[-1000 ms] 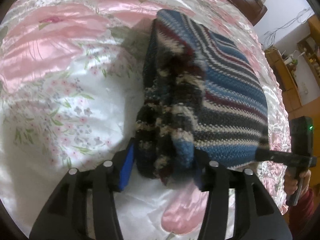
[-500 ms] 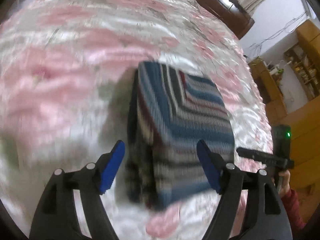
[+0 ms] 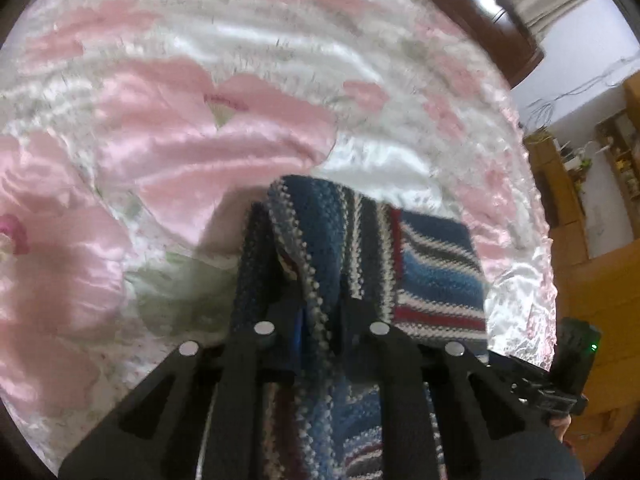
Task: Fold small clothes
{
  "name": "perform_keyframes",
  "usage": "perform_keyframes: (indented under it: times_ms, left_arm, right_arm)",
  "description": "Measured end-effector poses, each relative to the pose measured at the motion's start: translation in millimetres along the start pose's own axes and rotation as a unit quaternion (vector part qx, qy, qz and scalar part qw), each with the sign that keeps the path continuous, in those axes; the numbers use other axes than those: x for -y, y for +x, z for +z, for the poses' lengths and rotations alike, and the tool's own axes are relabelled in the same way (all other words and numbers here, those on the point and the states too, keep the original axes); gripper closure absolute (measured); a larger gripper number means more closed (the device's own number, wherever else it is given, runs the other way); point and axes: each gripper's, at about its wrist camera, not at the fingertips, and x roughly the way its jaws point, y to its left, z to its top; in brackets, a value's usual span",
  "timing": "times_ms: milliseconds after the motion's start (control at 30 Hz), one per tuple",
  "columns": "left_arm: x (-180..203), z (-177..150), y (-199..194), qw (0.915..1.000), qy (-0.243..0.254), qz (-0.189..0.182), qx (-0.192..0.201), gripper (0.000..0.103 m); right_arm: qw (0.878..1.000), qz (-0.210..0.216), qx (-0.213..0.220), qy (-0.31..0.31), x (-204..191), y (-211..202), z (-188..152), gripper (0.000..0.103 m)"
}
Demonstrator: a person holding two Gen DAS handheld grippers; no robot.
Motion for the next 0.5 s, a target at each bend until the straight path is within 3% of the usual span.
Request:
perform_keyframes:
  times_ms: [67,133,233,267,333,433,500]
  left_arm:
    - [-7.7,-4.5,-11.0,0.9997,-0.001,0.008,0.023,0.092]
    - [-24.4,-10.3,-6.1,0.9994,-0.019,0.024,0.014,0.091]
    - [-39.9,-21.1,6.3,0.999,-0.043,0.013,-0.006,0.086]
    - [-40.9,-22.1,4.2,0.999,-0.045,0.001,0.0,0.081]
    - [-43.4,-22.1,-3.6,0.9982,-0.058,-0.015,0.002,0.033]
    - [-46.0,-25.8,-19.7,0.9979,-0.056,-0.03,0.011,0.018]
    - [-47.1,-28.5,-22.0,0.9974,-0.054,-0.046,-0.008,0.013]
  right_arm:
    - [1.0,-0.001,0.002,-0.003,0.6,-0.6,-0.6,0.039]
    - [1.0,-0.004,0.003,-0.003,0.9,-0.3,-1.2,0.039]
    - [1.0,-0.01,0.001,-0.001,-1.5,1.0,-0.7,0.039]
    - [1.0,-0.015,0.001,-0.005,-3.2,0.0,-0.7,0.039]
    - [1.0,-0.017,0.0,-0.011,-5.2,-3.6,-1.0,0.038]
    - [1.0,-0.003,0.002,-0.004,-3.8,-8.9,-0.8,0.033]
    - [1.0,0.01,0.001,0.006,-1.9,-8.6,0.5,0.031]
